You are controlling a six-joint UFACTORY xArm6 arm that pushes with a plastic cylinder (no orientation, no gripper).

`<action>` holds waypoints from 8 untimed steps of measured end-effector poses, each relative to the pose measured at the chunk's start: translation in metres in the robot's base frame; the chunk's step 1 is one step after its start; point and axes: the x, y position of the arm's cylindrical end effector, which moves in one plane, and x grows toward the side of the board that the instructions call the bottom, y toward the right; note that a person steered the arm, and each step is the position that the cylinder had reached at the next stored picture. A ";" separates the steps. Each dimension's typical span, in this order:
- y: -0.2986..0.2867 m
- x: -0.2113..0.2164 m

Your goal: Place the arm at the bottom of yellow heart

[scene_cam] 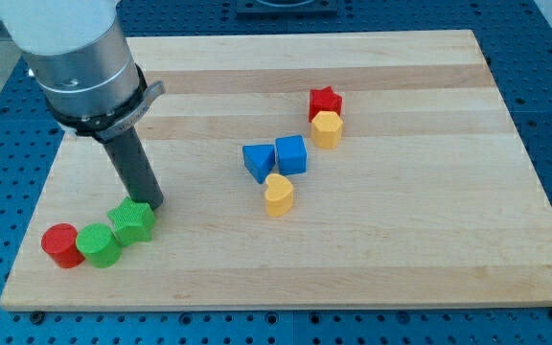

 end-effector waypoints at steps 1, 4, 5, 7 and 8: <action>0.000 0.006; 0.013 0.007; 0.031 0.007; 0.078 0.007; 0.095 0.007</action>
